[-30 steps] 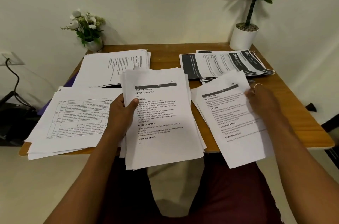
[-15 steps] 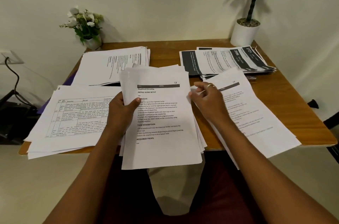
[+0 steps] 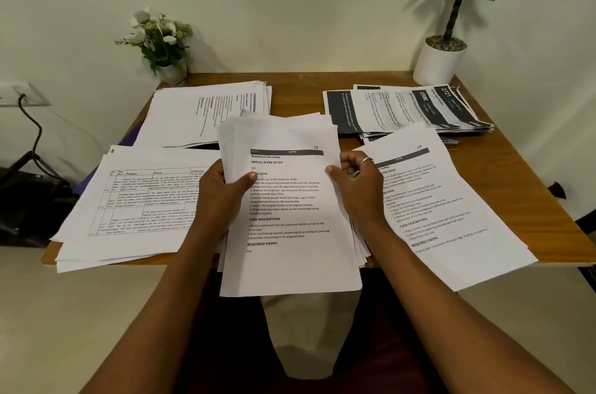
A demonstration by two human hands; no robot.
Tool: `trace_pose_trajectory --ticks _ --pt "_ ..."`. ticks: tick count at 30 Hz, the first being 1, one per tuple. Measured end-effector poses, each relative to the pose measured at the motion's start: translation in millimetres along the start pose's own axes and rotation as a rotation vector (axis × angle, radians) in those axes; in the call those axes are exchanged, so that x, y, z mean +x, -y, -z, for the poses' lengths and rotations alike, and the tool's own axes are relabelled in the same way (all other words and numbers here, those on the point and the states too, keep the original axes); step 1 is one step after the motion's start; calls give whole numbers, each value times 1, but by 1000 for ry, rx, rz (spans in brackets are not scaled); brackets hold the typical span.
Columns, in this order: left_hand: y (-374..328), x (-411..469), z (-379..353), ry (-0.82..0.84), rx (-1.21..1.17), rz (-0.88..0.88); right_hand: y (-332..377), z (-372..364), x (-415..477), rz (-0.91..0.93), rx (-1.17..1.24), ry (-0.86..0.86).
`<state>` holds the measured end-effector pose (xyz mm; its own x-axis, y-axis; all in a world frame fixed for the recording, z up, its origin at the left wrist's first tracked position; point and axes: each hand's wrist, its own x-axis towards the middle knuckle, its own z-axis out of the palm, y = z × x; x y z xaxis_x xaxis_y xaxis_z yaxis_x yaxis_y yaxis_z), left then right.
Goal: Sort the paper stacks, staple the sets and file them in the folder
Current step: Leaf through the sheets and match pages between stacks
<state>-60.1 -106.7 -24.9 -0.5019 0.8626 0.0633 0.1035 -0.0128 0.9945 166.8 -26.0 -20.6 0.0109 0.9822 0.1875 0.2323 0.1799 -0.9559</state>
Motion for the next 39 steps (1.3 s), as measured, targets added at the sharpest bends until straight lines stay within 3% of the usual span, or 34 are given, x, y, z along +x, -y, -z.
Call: trace_pose_trajectory --ticks 7,19,23,27,33,39 --pt "1 0 1 -8 3 -14 -2 3 2 -23 -48 2" --pt "5 4 0 -112 151 1 13 43 33 -108 194 -135" --pt "5 3 0 -103 141 8 16 103 66 -29 -23 -88" --pt "6 4 1 -101 124 25 -2 150 85 -102 -220 57" --pt "3 2 0 -89 127 6 -27 174 84 -92 -395 20" --pt "3 1 1 -91 130 -6 -41 167 87 -50 -733 -6"
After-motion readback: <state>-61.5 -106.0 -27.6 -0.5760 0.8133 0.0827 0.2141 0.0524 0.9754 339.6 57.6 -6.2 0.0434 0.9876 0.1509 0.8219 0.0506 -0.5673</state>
